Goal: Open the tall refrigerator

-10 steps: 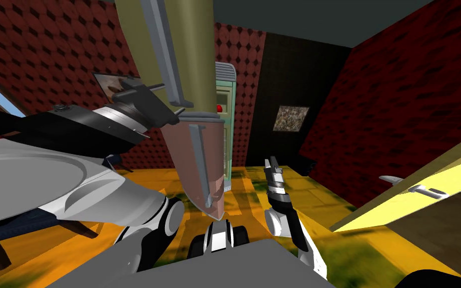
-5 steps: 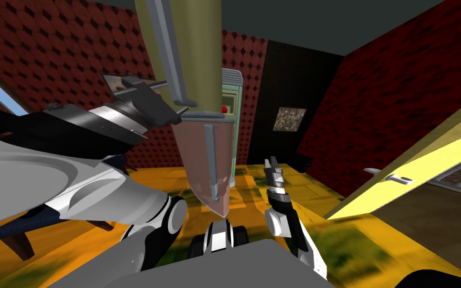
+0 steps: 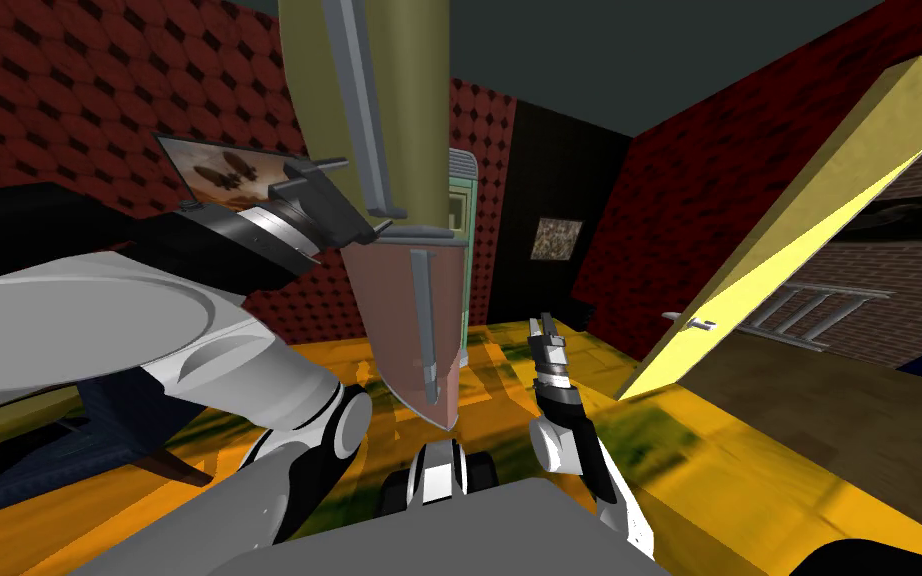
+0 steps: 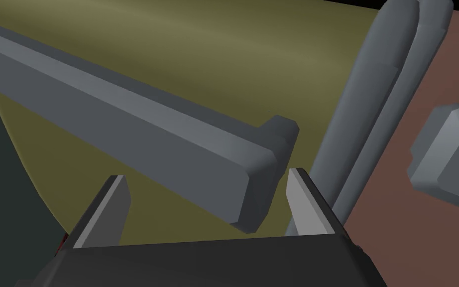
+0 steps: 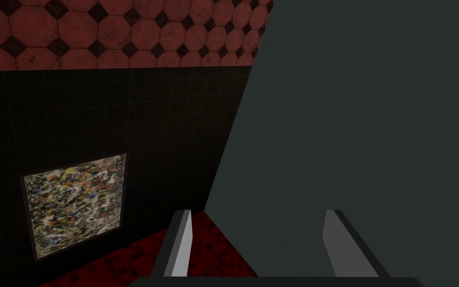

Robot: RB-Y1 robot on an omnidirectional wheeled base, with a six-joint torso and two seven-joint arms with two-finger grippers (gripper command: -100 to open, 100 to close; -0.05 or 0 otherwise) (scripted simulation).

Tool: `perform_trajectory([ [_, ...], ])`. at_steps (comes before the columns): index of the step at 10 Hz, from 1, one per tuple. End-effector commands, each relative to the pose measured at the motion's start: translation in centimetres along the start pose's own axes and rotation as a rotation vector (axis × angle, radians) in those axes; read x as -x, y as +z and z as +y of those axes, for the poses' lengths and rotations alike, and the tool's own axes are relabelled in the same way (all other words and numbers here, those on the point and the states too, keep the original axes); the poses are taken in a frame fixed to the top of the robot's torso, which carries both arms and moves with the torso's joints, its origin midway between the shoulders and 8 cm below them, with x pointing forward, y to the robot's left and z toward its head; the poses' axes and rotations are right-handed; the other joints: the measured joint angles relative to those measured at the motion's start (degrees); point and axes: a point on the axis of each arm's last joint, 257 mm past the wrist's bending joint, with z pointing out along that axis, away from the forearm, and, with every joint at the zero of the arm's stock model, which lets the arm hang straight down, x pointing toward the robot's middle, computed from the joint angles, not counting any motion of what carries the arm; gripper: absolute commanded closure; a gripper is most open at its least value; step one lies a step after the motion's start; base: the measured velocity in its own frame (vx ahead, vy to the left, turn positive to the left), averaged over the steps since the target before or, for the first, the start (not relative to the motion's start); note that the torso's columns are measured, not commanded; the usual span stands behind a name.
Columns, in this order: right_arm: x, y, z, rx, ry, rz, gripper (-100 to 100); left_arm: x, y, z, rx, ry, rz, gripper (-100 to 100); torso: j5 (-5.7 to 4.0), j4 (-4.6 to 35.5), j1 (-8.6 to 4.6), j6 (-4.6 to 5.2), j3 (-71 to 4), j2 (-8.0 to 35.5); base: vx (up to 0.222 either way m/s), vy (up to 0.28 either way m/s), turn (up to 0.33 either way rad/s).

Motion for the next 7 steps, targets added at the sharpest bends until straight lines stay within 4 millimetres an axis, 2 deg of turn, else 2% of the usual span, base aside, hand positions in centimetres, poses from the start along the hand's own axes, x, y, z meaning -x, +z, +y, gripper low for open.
perform_trajectory([
  [1, 0.0, 0.0, 0.0, 0.0, 0.0, 0.0, 0, 1.9, 0.9, -0.2, -0.026, -0.027, -0.027, 100, -0.04, -0.2, -0.11, 0.06, -0.3, -0.3, 0.003, -0.021, 0.008],
  [2, 0.0, 0.0, 0.0, 0.0, 0.0, 0.0, 0, 1.9, 0.9, -0.4, -0.034, -0.027, -0.026, 100, -0.07, -0.2, -0.11, 0.1, -0.4, -0.5, 0.001, -0.026, -0.005],
  [3, 0.0, 0.0, 0.0, 0.0, 0.0, 0.0, 0, 1.6, 2.5, -0.9, -0.034, 0.001, -0.023, 100, -0.02, -0.1, 0.09, 0.07, -0.4, -0.4, -0.116, 0.109, -0.405],
  [4, 0.0, 0.0, 0.0, 0.001, 0.0, 0.0, 0, 2.3, 3.0, -0.6, -0.029, -0.004, -0.033, 100, 0.06, 0.1, 0.56, 0.15, -0.2, 0.1, -0.227, 0.2, -0.543],
  [5, 0.0, 0.0, 0.0, 0.001, 0.0, 0.0, 0, 3.3, 3.7, 0.0, -0.021, -0.024, -0.045, 100, 0.25, 0.3, 0.8, -0.05, 0.4, 0.7, -0.175, 0.242, -0.095],
  [7, 0.0, 0.0, 0.0, 0.0, 0.0, 0.0, 0, 4.8, 4.6, 1.1, -0.011, -0.055, -0.064, 100, 0.39, 0.2, 0.82, -0.3, 0.3, 0.3, -0.031, 0.118, 0.055],
])
